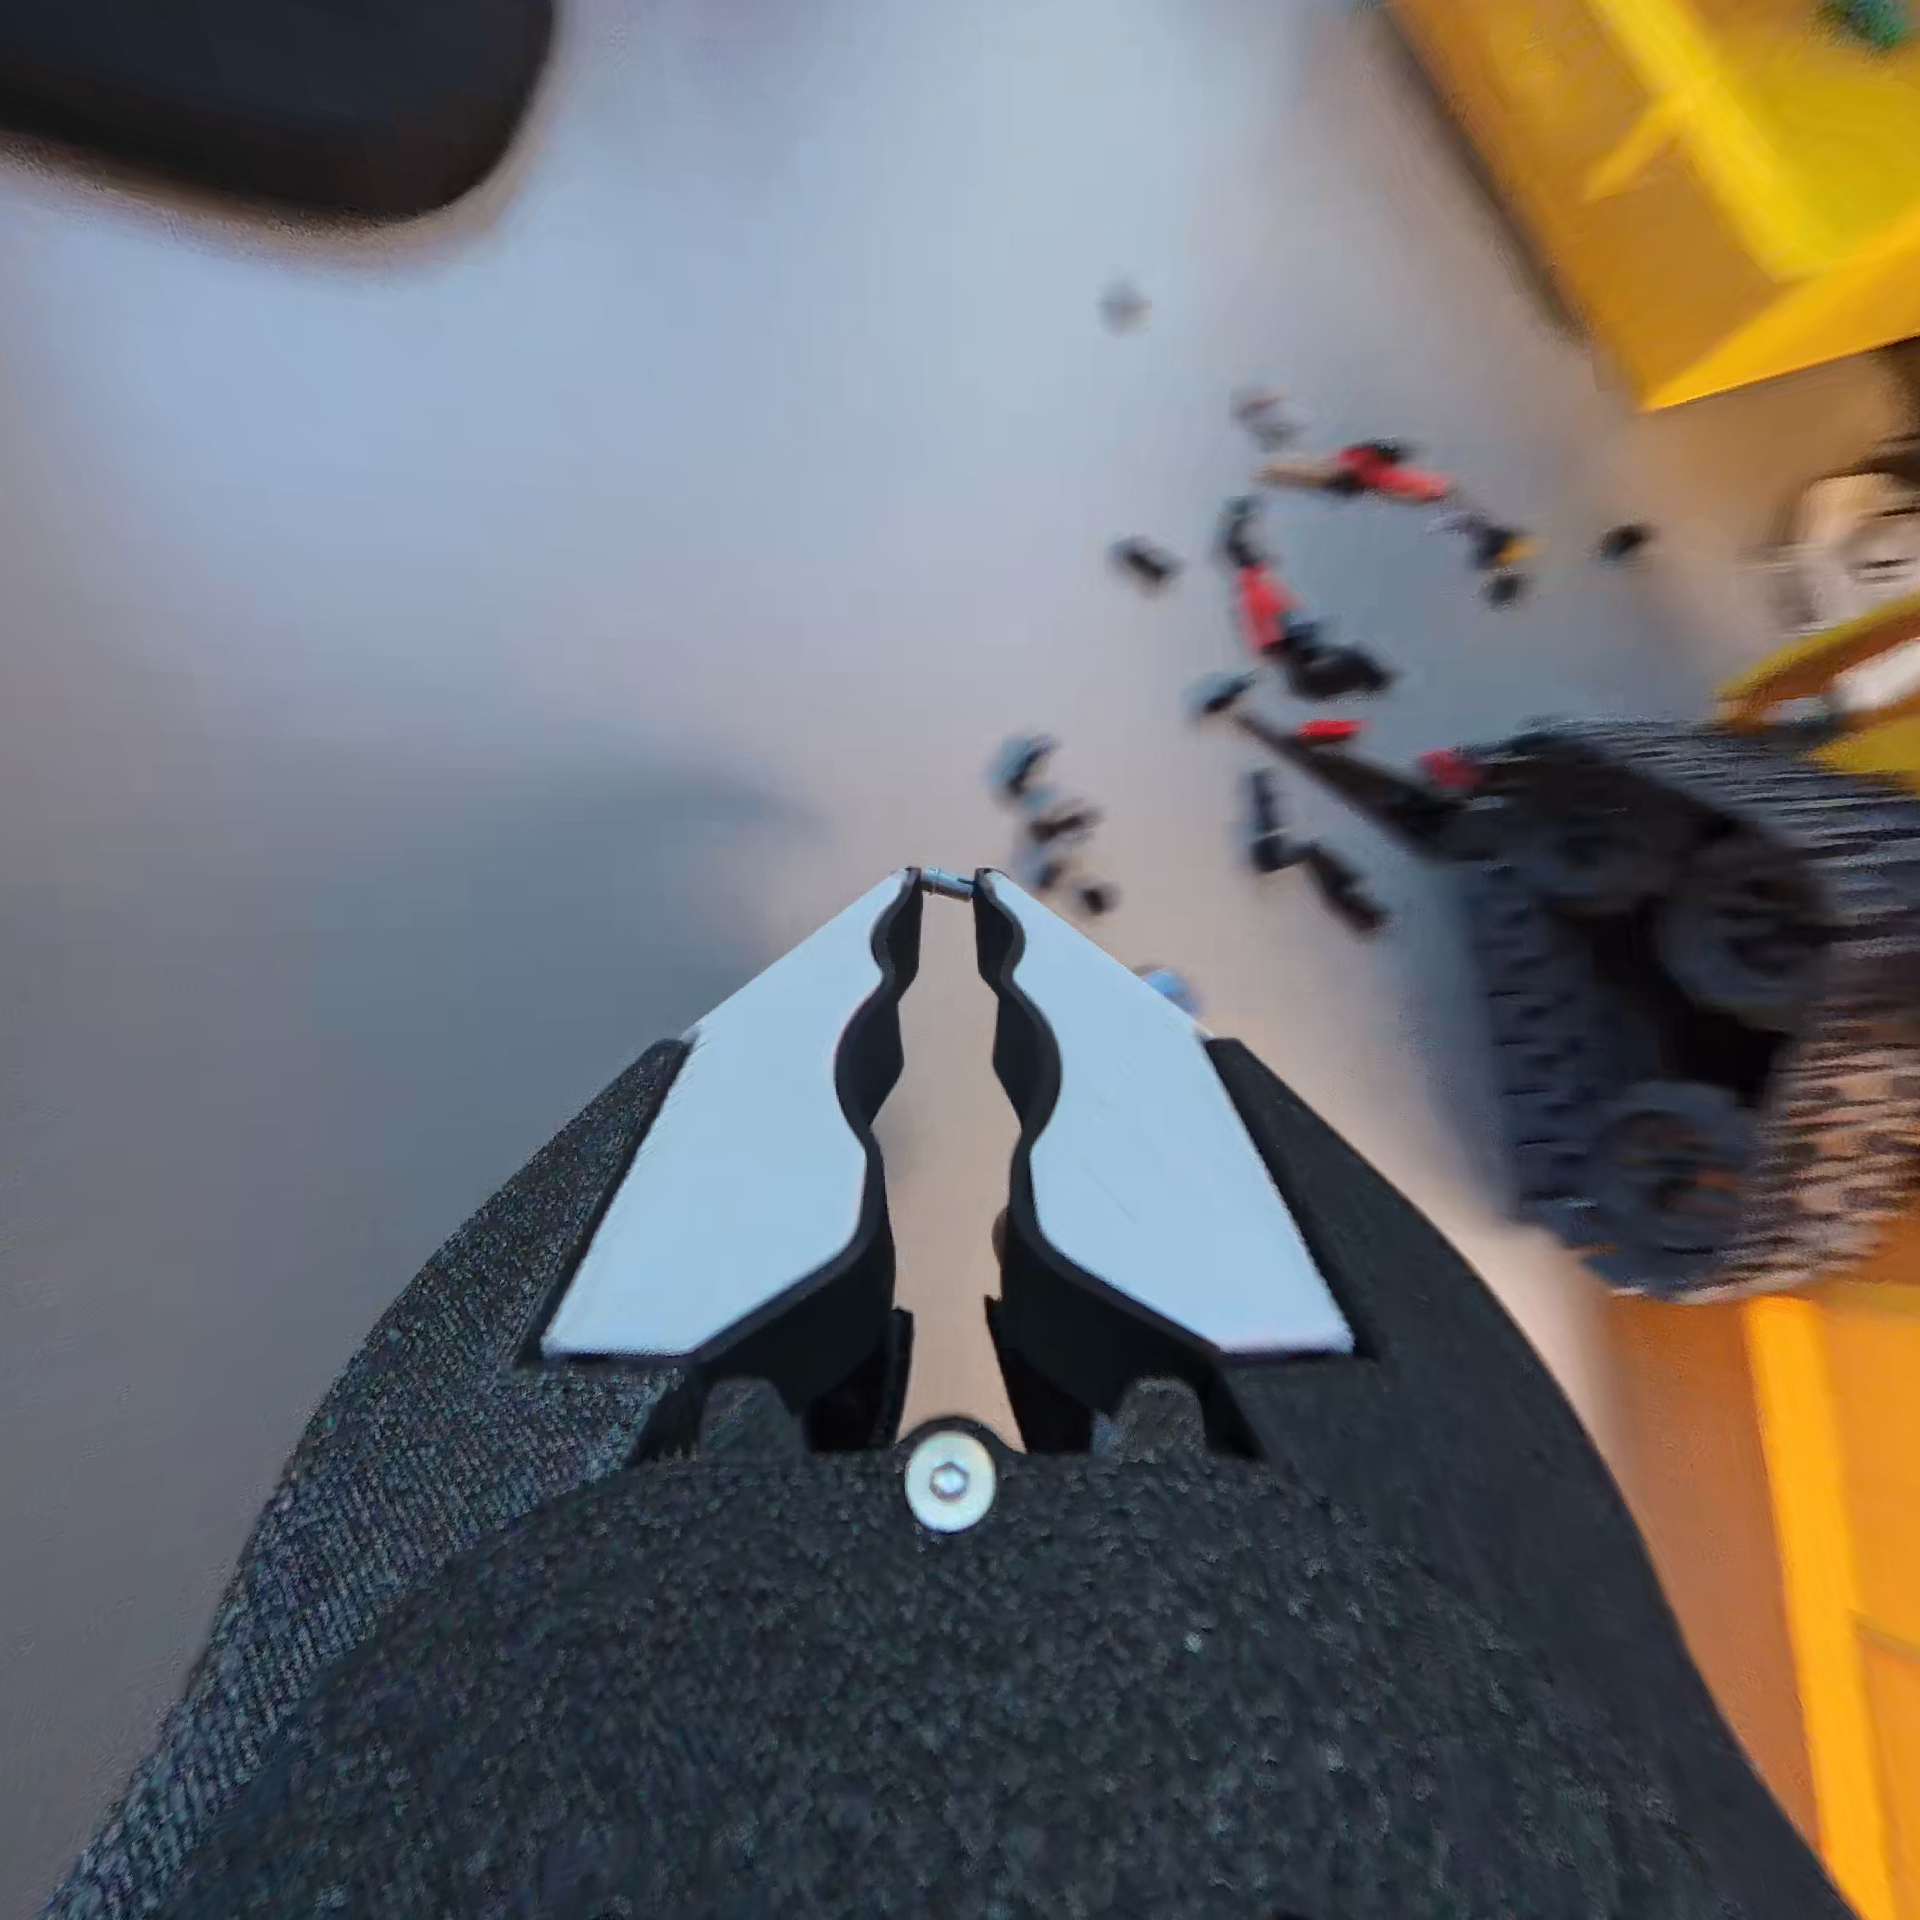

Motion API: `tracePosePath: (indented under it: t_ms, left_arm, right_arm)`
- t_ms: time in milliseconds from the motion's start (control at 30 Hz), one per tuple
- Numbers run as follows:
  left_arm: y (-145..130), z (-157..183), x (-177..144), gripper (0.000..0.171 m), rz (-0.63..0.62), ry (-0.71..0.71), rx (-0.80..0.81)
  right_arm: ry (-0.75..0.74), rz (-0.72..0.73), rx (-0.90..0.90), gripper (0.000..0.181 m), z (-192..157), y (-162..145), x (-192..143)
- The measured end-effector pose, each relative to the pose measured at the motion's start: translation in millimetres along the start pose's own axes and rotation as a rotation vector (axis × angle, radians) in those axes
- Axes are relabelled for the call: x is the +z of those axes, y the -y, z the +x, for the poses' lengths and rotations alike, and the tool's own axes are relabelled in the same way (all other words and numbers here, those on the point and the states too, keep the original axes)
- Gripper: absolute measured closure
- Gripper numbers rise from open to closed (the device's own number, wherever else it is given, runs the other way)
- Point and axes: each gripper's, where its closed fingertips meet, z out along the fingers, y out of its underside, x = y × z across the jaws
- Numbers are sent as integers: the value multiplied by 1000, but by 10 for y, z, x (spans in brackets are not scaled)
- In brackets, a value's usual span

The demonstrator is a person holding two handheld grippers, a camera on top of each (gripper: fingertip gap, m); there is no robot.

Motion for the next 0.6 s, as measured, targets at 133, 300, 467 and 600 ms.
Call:
tracePosePath:
  t_ms: [133,300,467,600]
  left_arm:
    - [37,-13,28,171,-7,13,4]
    - [304,-136,-287,157,164,133,-4]
    - [1001,496,-984,153,494,38,56]
    - [1482,1918,-1584,154,719,-303,255]
  right_arm:
    - [-209,42,19,173,740,198,292]
    - [-248,99,47,165,905,286,421]
    - [-262,137,59,159,886,286,217]
    - [-243,176,99,159,765,270,-15]
